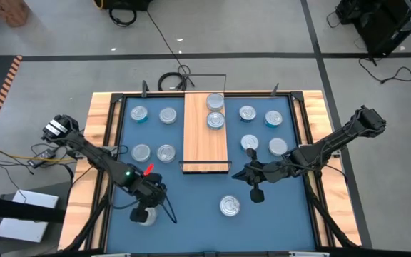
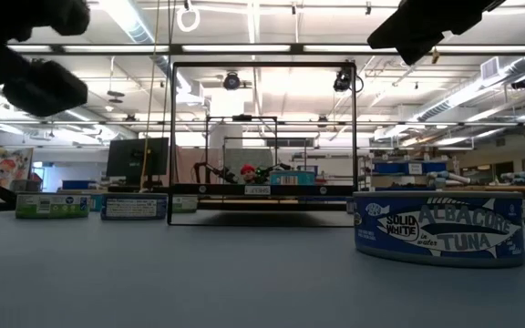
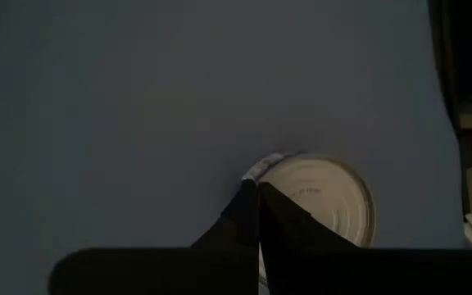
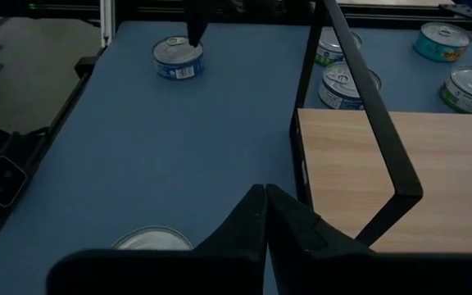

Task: Stack canned seafood by type on shelf
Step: Put the blue tuna can on the shelf

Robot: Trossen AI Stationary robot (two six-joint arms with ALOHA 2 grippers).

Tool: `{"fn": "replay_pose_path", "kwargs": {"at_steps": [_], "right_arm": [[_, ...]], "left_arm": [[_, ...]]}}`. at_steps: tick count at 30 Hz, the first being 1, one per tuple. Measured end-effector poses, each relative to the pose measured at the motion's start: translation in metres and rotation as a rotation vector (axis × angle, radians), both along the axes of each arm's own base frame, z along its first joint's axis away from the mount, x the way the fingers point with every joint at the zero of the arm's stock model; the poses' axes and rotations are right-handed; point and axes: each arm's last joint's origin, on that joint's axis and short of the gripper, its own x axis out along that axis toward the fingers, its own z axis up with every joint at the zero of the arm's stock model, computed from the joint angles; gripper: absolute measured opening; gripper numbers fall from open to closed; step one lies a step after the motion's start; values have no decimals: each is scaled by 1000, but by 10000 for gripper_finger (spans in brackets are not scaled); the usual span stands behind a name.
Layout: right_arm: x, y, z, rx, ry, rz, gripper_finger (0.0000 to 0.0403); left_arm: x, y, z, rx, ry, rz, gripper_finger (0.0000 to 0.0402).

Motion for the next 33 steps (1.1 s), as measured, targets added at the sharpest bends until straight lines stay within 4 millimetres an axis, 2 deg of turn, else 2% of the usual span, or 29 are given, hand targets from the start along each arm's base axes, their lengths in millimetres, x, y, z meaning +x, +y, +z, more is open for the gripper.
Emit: {"fn": "replay_pose_path", "kwargs": {"at_steps": [5,11,15,18,24,33], "right_arm": [[-1,0,-1,-5,12,0,19],[-1,-1,-3,-14,29,-1,19],[-1,-1,-3,-19,29,2,19],[-1,-1,-2,-23,28,4,19],[-2,0,-2,-20,27,4,19],[-2,0,-2,-20,25,5,19]], "left_arm": [[-2,-9,4,-25,-34,-57,4],[-18,-26,3,101,-95,-116,14],[-23,-33,3,84,-90,-83,11],[-25,-40,-5,97,-64,-88,6],[-20,-49,-31,175,10,-101,2],[-2,-37,-35,270,-82,-80,1]]}}
